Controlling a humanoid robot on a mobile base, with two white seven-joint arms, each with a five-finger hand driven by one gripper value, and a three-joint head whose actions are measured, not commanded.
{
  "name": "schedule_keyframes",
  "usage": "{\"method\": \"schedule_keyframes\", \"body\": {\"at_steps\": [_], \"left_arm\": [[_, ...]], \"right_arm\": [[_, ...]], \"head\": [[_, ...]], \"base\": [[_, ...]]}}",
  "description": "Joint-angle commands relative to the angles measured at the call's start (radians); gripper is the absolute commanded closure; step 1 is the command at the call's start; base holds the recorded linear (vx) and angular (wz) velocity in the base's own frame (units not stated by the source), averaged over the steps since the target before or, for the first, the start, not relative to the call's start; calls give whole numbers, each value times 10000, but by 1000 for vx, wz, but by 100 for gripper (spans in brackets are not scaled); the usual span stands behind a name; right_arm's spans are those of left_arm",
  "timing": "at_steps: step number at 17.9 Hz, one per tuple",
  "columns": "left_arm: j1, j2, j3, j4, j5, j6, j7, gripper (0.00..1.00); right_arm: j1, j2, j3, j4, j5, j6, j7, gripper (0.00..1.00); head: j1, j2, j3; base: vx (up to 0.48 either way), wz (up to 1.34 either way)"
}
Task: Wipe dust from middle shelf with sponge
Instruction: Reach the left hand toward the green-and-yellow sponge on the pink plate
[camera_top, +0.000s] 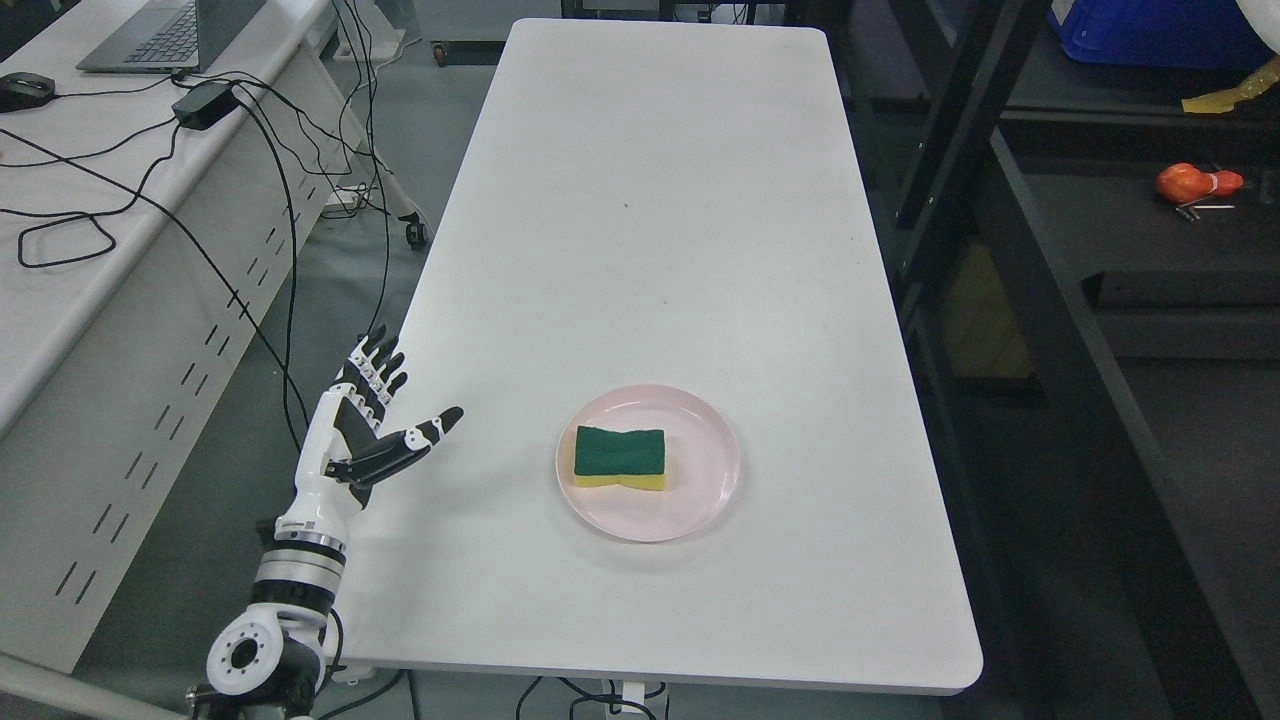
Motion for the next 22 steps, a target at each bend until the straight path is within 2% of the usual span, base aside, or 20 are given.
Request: {"method": "schedule_keyframes", "body": {"at_steps": [1, 4, 6, 7, 8, 10, 13, 15, 19, 22], "left_arm": [[18, 175, -25, 198, 13, -78, -28, 1], [18, 175, -55, 198, -2, -337, -74, 1], [-12, 212, -193, 198, -78, -1147, -272, 1], [-12, 746, -421, 183, -291, -1304, -654, 2], [-88, 1496, -788, 198, -810, -1305, -1113, 3], [-515, 2480, -1143, 365, -2050, -1381, -1378, 4], [-2032, 2974, -1801, 1039, -4733, -1595, -1668, 4], [-3135, 3617, -3069, 1164, -6648, -2465, -2143, 6], [-4046, 3789, -5173, 1287, -9354, -3342, -2207, 8], [-4414, 3667, -6403, 1256, -10508, -3835, -2696, 8]], "right_arm": [[1, -175, -2, -175, 0, 6, -8, 0], [1, -175, -2, -175, 0, 6, -8, 0], [1, -175, -2, -175, 0, 6, -8, 0], [1, -175, -2, -175, 0, 6, -8, 0], [1, -175, -2, -175, 0, 6, -8, 0], [1, -175, -2, -175, 0, 6, -8, 0], [1, -175, -2, -175, 0, 6, -8, 0], [1, -175, -2, -175, 0, 6, -8, 0], [1, -175, -2, -175, 0, 6, -8, 0], [1, -175, 13, -175, 0, 6, -8, 0]], "head": [[0, 0, 0], [0, 0, 0], [0, 0, 0], [0, 0, 0], [0, 0, 0], [0, 0, 0], [0, 0, 0], [0, 0, 0], [0, 0, 0], [0, 0, 0]], "base": [[-14, -73], [-10, -14], [0, 0], [0, 0], [0, 0], [0, 0], [0, 0], [0, 0], [0, 0], [0, 0]]}}
